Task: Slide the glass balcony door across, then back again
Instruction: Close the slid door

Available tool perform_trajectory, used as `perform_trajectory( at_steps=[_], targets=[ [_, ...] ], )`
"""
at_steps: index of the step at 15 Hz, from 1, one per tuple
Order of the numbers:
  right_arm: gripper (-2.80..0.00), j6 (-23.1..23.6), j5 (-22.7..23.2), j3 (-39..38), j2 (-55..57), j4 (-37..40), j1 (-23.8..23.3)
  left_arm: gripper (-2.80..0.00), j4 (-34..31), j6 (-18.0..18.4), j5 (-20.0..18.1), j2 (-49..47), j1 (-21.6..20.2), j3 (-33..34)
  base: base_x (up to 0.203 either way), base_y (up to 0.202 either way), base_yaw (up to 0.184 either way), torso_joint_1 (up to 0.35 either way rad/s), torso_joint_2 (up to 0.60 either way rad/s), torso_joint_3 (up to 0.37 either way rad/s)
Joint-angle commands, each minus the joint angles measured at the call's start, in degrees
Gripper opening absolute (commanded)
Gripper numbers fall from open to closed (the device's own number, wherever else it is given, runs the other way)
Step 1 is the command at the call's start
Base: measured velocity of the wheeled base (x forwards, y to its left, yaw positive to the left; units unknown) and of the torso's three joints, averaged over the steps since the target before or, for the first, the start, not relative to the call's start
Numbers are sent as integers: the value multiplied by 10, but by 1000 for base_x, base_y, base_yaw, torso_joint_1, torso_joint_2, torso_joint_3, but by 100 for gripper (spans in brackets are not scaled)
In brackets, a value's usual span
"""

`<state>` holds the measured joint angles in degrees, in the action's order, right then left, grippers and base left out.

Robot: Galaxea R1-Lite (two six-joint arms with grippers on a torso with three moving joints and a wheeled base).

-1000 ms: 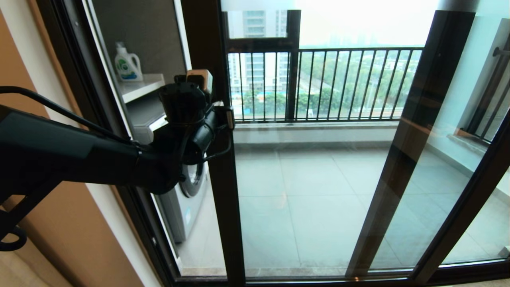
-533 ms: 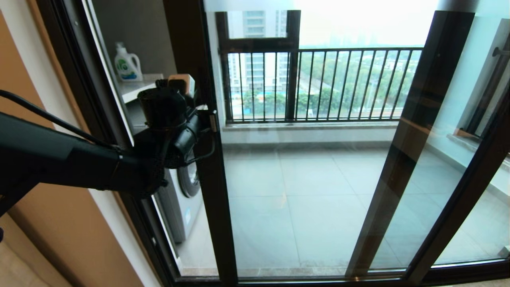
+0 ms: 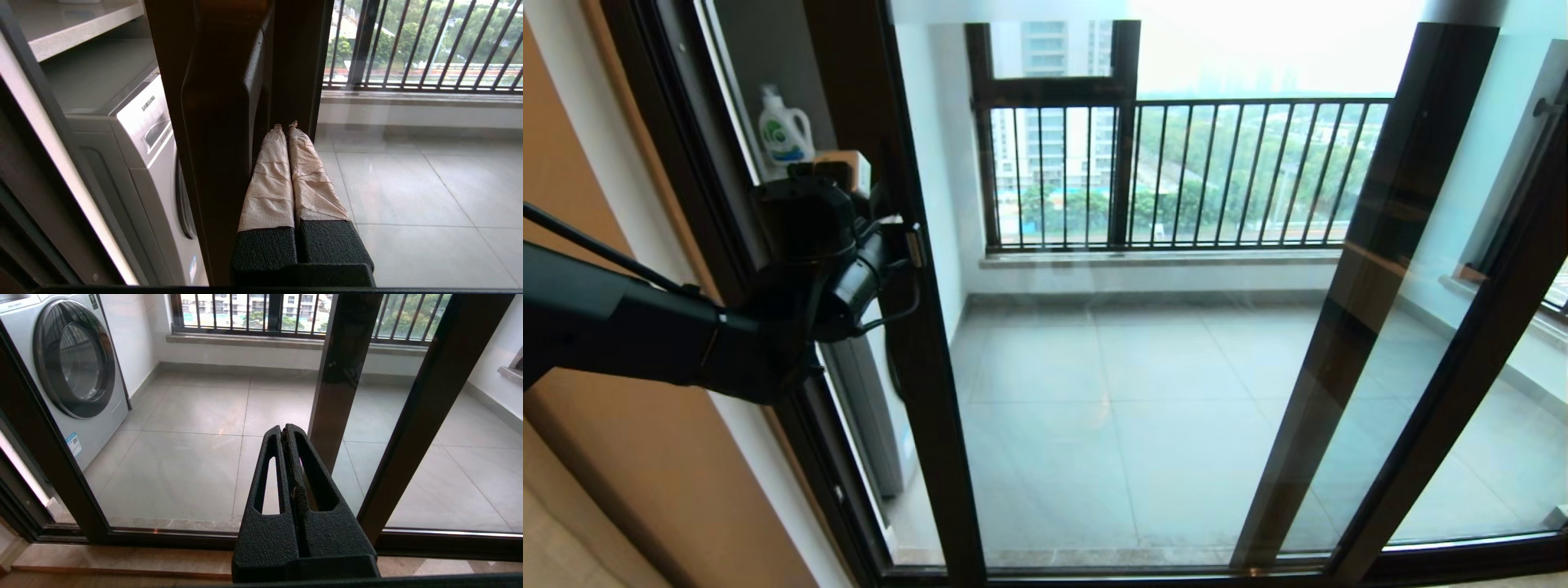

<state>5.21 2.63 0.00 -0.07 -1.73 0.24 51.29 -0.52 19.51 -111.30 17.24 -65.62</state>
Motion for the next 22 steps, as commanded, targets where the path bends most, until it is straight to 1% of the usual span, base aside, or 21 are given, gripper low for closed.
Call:
perform_trajectory(
  at_steps=[1, 4, 6, 9, 12, 13, 15, 22],
  targets=[
    [-280, 1, 0, -7, 1, 0, 0, -280, 4, 0, -11, 15, -19, 14, 0, 0, 0, 0, 0, 0],
    [-280, 1, 1, -7, 1, 0, 0, -280, 4, 0, -19, 20, -43, 19, 0, 0, 0, 0, 0, 0],
    [-280, 1, 0, -7, 1, 0, 0, -280, 4, 0, -33, 20, -67, 20, 0, 0, 0, 0, 0, 0],
    [-280, 1, 1, -7, 1, 0, 0, -280, 4, 1, -51, 20, -91, 28, 0, 0, 0, 0, 0, 0],
    [-280, 1, 0, -7, 1, 0, 0, -280, 4, 1, -62, 20, -118, 28, 0, 0, 0, 0, 0, 0],
    [-280, 1, 0, -7, 1, 0, 0, -280, 4, 2, -64, 20, -125, 27, 0, 0, 0, 0, 0, 0],
    [-280, 1, 0, -7, 1, 0, 0, -280, 4, 2, -79, 22, -142, 28, 0, 0, 0, 0, 0, 0],
    [-280, 1, 0, -7, 1, 0, 0, -280, 4, 2, -105, 23, -190, 27, 0, 0, 0, 0, 0, 0]
  ],
)
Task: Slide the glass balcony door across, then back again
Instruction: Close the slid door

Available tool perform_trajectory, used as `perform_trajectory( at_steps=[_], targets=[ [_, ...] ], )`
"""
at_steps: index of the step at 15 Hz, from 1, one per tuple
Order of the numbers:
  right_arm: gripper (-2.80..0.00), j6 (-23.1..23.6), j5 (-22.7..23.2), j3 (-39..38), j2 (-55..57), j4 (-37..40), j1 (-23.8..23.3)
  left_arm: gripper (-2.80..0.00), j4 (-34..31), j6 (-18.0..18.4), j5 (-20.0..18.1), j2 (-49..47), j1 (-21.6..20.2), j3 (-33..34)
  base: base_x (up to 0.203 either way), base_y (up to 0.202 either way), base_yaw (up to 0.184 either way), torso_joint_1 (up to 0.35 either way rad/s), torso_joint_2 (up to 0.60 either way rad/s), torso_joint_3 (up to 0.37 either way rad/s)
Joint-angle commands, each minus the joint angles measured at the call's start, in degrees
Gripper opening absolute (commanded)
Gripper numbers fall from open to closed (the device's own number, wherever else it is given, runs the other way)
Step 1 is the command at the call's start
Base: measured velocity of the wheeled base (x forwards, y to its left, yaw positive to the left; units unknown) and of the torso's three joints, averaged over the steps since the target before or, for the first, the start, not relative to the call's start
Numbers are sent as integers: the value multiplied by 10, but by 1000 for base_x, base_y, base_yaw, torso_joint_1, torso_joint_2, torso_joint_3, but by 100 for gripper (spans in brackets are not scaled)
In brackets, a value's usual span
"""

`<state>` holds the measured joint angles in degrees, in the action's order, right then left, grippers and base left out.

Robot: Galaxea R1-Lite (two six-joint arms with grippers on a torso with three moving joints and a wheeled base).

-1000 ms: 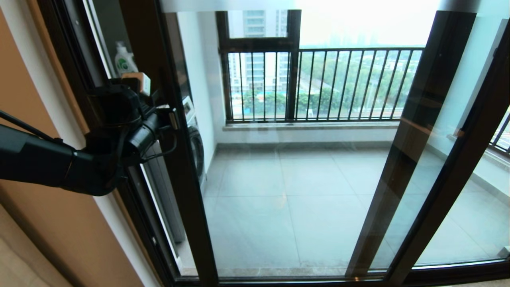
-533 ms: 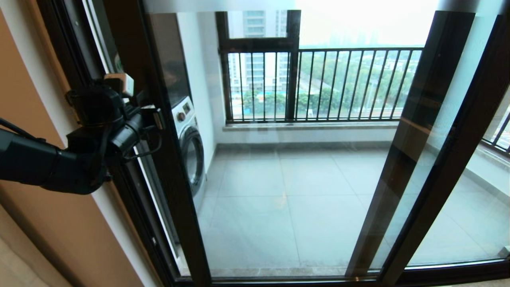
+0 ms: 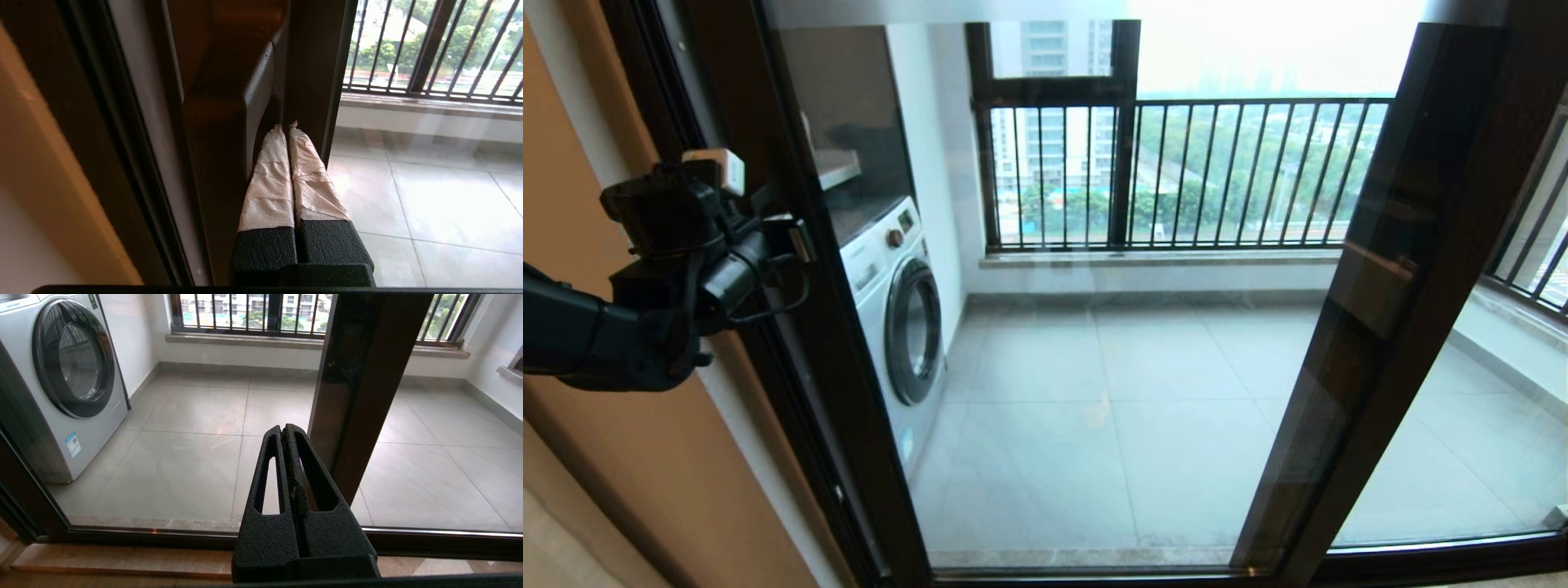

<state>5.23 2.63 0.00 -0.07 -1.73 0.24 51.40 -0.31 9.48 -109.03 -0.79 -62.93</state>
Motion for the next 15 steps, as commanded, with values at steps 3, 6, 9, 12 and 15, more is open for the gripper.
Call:
perform_trajectory(
  at_steps=[3, 6, 9, 12, 15],
  targets=[
    [-280, 0, 0, -7, 1, 0, 0, -280, 3, 0, -7, 1, -19, -1, 0, 0, 0, 0, 0, 0],
    [-280, 0, 0, -7, 1, 0, 0, -280, 3, 0, -8, 6, -26, -3, 0, 0, 0, 0, 0, 0],
    [-280, 0, 1, -7, 1, 0, 0, -280, 4, 0, -25, 6, -51, -3, 0, 0, 0, 0, 0, 0],
    [-280, 0, 1, -7, 1, 0, 0, -280, 3, 0, -42, 4, -79, -4, 0, 0, 0, 0, 0, 0],
    [-280, 0, 0, -7, 1, 0, 0, -280, 4, 0, -55, 2, -98, -4, 0, 0, 0, 0, 0, 0]
  ],
)
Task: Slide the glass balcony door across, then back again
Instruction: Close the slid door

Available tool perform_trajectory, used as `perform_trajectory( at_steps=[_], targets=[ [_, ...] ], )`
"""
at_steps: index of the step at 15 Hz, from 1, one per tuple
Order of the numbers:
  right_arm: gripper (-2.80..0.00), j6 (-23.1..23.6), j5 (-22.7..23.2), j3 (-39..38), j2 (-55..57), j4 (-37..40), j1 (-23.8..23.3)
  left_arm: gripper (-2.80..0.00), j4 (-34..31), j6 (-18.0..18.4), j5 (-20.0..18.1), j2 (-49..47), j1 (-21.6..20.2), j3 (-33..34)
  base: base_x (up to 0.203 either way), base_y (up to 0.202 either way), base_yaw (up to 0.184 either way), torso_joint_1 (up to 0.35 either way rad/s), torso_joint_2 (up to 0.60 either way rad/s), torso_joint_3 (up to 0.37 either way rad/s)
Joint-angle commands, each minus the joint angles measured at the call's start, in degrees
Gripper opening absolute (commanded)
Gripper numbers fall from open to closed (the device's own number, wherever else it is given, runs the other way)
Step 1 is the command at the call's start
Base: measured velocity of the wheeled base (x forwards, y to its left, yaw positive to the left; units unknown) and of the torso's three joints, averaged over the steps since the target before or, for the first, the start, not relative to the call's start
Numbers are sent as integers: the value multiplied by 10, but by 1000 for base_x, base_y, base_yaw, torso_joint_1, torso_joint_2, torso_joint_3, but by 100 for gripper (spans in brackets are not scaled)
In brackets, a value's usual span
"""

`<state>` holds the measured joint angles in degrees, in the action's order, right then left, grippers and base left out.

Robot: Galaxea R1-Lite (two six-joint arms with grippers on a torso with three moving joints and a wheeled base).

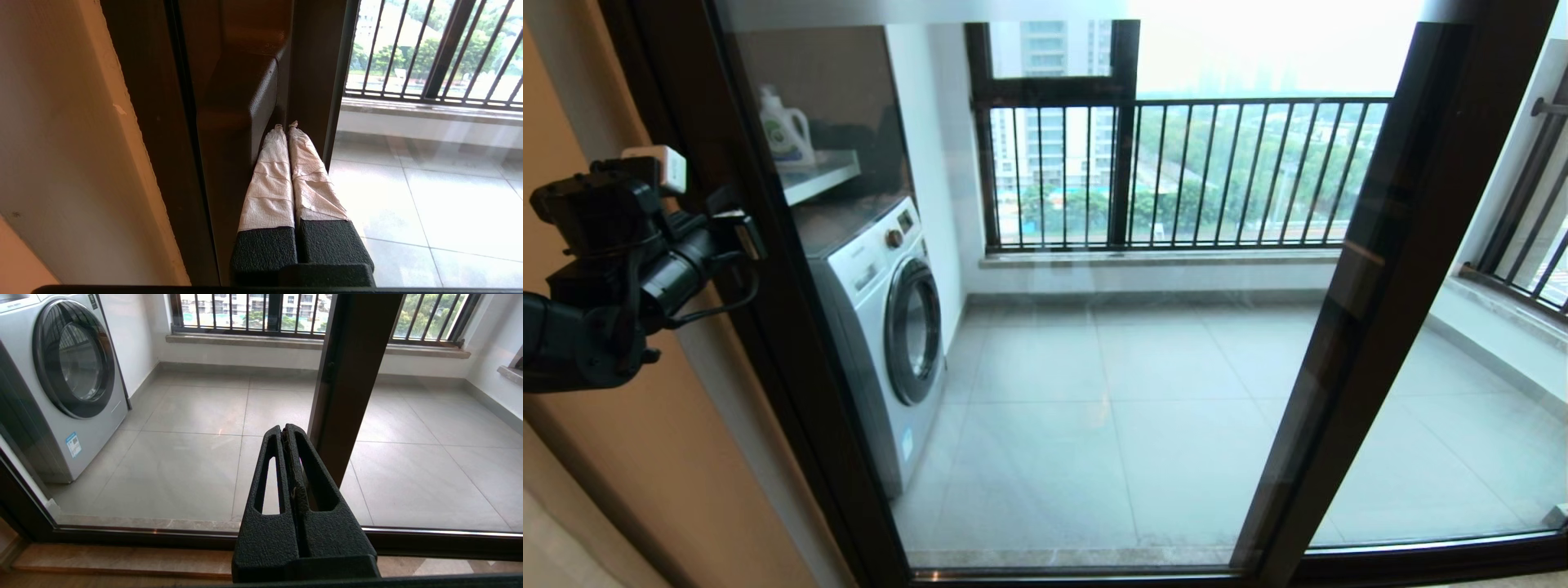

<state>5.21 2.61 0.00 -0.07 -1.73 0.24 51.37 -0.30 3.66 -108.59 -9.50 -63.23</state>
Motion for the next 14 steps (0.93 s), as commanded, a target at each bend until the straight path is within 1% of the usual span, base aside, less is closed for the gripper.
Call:
perform_trajectory(
  at_steps=[1, 4, 8, 14],
  targets=[
    [-280, 1, 1, -7, 1, 0, 0, -280, 4, 0, 2, -4, -15, 0, 0, 0, 0, 0, 0, 0],
    [-280, 1, 0, -7, 1, 0, 0, -280, 4, 0, -12, -7, -34, -4, 0, 0, 0, 0, 0, 0],
    [-280, 1, 1, -7, 1, 0, 0, -280, 3, 0, -21, -7, -46, -5, 0, 0, 0, 0, 0, 0],
    [-280, 1, 1, -7, 1, 0, 0, -280, 3, 1, -21, -9, -48, -16, 0, 0, 0, 0, 0, 0]
  ],
)
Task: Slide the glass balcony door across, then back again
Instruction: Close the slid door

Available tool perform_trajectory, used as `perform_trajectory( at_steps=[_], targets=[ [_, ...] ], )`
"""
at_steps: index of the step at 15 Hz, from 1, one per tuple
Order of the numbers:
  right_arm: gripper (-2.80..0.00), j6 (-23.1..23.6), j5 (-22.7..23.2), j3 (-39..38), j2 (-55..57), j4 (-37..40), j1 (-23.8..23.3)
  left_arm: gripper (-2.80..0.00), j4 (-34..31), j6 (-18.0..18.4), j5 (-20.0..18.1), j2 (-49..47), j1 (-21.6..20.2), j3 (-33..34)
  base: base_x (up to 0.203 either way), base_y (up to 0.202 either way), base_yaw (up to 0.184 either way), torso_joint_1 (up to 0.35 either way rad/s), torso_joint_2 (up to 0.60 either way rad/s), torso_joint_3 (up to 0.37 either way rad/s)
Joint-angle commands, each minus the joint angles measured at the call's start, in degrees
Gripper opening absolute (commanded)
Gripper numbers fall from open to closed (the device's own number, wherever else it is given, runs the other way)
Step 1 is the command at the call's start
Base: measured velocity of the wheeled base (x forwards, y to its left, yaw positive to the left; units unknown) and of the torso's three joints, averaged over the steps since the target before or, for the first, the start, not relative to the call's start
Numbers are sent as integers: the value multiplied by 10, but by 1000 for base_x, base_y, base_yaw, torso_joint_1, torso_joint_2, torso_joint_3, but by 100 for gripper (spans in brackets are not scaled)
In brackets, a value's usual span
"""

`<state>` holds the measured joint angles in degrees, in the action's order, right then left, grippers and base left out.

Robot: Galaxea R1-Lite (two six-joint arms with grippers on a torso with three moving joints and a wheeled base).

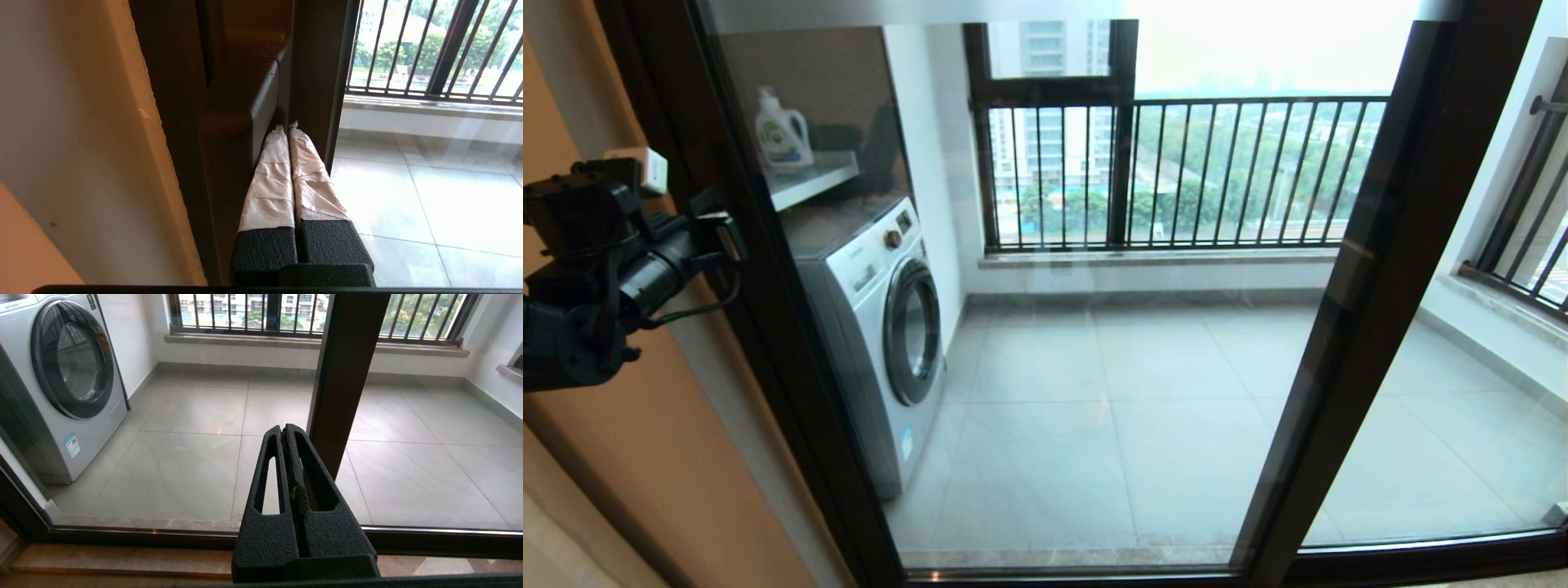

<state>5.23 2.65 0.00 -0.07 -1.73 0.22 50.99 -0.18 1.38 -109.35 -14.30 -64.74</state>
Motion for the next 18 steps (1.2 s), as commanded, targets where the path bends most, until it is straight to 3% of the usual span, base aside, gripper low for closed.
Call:
perform_trajectory(
  at_steps=[1, 9, 18],
  targets=[
    [-280, 0, 0, -7, 1, 0, 0, -280, 7, 0, 2, -1, 1, -1, 0, 0, 0, 0, 0, 0],
    [-280, 0, 0, -7, 1, 0, 0, -280, 7, -4, 3, 42, 65, 19, 0, 0, 0, 0, 0, 0],
    [-280, 0, 0, -7, 1, 0, 0, -280, 7, -12, -1, 87, 74, 65, 0, 0, 0, 1, 3, 0]
  ],
)
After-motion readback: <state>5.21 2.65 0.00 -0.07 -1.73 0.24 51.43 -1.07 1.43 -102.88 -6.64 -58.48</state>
